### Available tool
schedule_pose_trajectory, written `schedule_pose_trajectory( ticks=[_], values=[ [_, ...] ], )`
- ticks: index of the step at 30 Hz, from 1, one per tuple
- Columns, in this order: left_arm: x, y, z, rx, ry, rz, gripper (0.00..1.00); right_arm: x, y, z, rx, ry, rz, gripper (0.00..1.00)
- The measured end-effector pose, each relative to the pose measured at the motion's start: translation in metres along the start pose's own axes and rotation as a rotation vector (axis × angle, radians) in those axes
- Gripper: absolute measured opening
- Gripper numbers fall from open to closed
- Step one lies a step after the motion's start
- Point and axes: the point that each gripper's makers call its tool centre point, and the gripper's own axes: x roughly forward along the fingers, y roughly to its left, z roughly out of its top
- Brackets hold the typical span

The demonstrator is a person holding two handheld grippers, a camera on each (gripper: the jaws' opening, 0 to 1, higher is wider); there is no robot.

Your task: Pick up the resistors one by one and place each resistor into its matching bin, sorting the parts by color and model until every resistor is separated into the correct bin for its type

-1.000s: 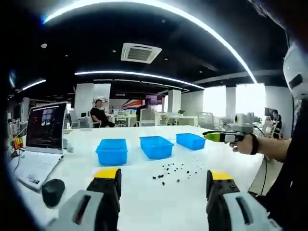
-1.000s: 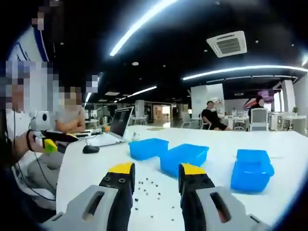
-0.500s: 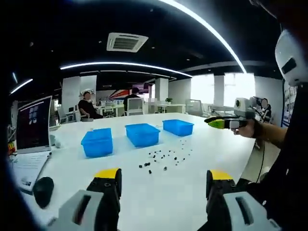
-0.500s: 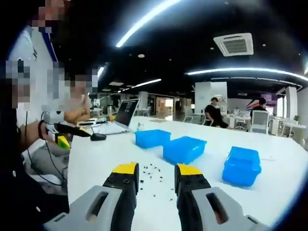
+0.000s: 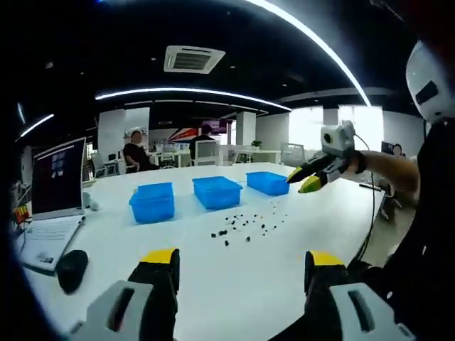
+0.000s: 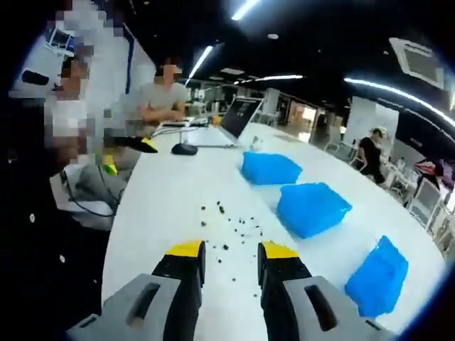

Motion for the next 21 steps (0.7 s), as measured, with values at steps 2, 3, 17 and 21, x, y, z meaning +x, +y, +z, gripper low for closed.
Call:
schedule_pose_trajectory(
  ticks=[2, 3, 17, 21],
  values=[
    [0.000, -0.002, 0.000, -0.004, -0.002, -0.003, 0.72, 0.008, 0.000, -0.004, -0.066, 0.055, 0.029, 0.28],
    [0.000, -0.004, 0.000, -0.004, 0.001, -0.009, 0.72, 0.012, 0.000, -0.004, -0.081, 0.079, 0.051, 0.27],
    [0.000, -0.015, -0.011, 0.010, 0.048, -0.042, 0.73, 0.073, 0.003, -0.021, -0.270, 0.338, 0.266, 0.24],
    [-0.002, -0.015, -0.013, 0.005, 0.052, -0.036, 0.73, 0.083, 0.007, -0.030, -0.321, 0.395, 0.314, 0.24]
  ],
)
